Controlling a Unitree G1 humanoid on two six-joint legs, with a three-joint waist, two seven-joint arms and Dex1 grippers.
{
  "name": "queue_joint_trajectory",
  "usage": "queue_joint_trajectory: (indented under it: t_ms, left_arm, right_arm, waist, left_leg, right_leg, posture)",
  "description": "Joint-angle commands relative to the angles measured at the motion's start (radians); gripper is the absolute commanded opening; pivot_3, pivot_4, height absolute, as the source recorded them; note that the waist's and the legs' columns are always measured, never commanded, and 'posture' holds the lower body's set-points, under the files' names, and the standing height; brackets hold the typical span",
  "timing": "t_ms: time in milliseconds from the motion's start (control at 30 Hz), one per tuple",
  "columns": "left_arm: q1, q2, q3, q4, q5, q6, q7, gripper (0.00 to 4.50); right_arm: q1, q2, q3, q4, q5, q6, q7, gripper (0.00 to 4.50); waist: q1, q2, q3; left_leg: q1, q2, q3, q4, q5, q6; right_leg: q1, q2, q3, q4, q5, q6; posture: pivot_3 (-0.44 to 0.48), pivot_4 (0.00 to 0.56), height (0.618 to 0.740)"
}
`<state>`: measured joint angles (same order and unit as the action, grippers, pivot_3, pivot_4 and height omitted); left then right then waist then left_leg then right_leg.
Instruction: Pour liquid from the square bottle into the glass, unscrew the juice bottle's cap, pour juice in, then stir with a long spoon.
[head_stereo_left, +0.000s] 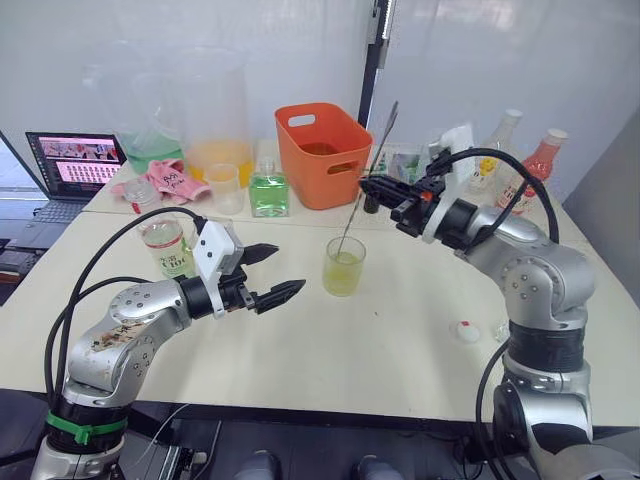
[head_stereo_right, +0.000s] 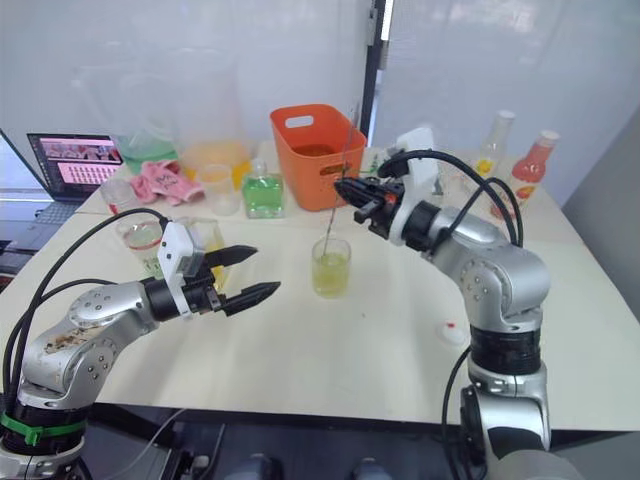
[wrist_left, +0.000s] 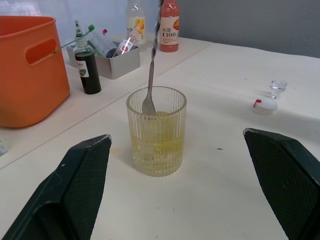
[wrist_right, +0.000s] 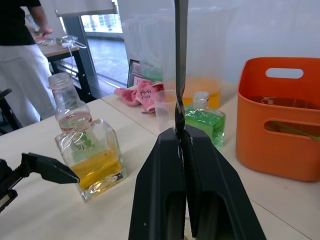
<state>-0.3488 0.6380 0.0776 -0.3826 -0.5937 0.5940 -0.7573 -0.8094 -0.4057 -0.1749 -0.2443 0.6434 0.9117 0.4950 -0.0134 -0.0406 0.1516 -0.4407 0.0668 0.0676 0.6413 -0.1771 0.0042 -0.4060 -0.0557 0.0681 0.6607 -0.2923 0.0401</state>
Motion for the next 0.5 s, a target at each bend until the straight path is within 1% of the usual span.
queue_joint_trajectory:
  t_ms: [33, 233, 300, 400, 500]
  left_arm:
    - [-0.005, -0.002, 0.010, -0.033, -0.012, -0.008, -0.004, 4.49]
    - [0.010, -0.006, 0.010, -0.033, -0.012, -0.013, -0.009, 4.49]
    - [0.019, -0.002, 0.012, -0.030, -0.008, -0.019, -0.017, 4.49]
    - [0.032, 0.006, 0.024, -0.029, -0.015, -0.027, -0.037, 4.49]
    - [0.041, 0.009, 0.029, -0.031, -0.024, -0.033, -0.060, 4.49]
  right_arm:
    - [-0.040, -0.034, -0.097, -0.046, 0.085, 0.042, -0.026, 0.00]
    - [-0.054, -0.096, -0.218, -0.061, 0.231, 0.159, -0.094, 0.00]
    - [-0.055, -0.125, -0.260, -0.058, 0.315, 0.253, -0.124, 0.00]
    - [-0.031, -0.209, -0.303, -0.034, 0.453, 0.437, -0.131, 0.00]
    - [-0.008, -0.238, -0.322, -0.004, 0.519, 0.525, -0.159, 0.00]
  waist:
    - [0.000, 0.000, 0.000]
    - [-0.001, 0.000, 0.000]
    - [-0.001, 0.000, 0.000]
    - [-0.001, 0.000, 0.000]
    - [-0.001, 0.000, 0.000]
  left_leg:
    - [0.000, 0.000, 0.000, 0.000, 0.000, 0.000]
    - [0.000, 0.000, 0.000, 0.000, 0.000, 0.000]
    - [0.000, 0.000, 0.000, 0.000, 0.000, 0.000]
    - [0.000, 0.000, 0.000, -0.001, 0.000, 0.000]
    - [0.000, 0.000, 0.000, -0.001, 0.000, 0.000]
  right_leg:
    - [0.000, 0.000, 0.000, 0.000, 0.000, 0.000]
    - [0.000, 0.000, 0.000, 0.000, 0.000, 0.000]
    - [0.000, 0.000, 0.000, 0.000, 0.000, 0.000]
    - [0.000, 0.000, 0.000, -0.001, 0.000, 0.000]
    - [0.001, 0.000, 0.000, -0.003, 0.000, 0.000]
  posture:
    - [0.000, 0.150, 0.739]
    - [0.000, 0.150, 0.739]
    - [0.000, 0.150, 0.739]
    - [0.000, 0.150, 0.739]
    - [0.000, 0.150, 0.739]
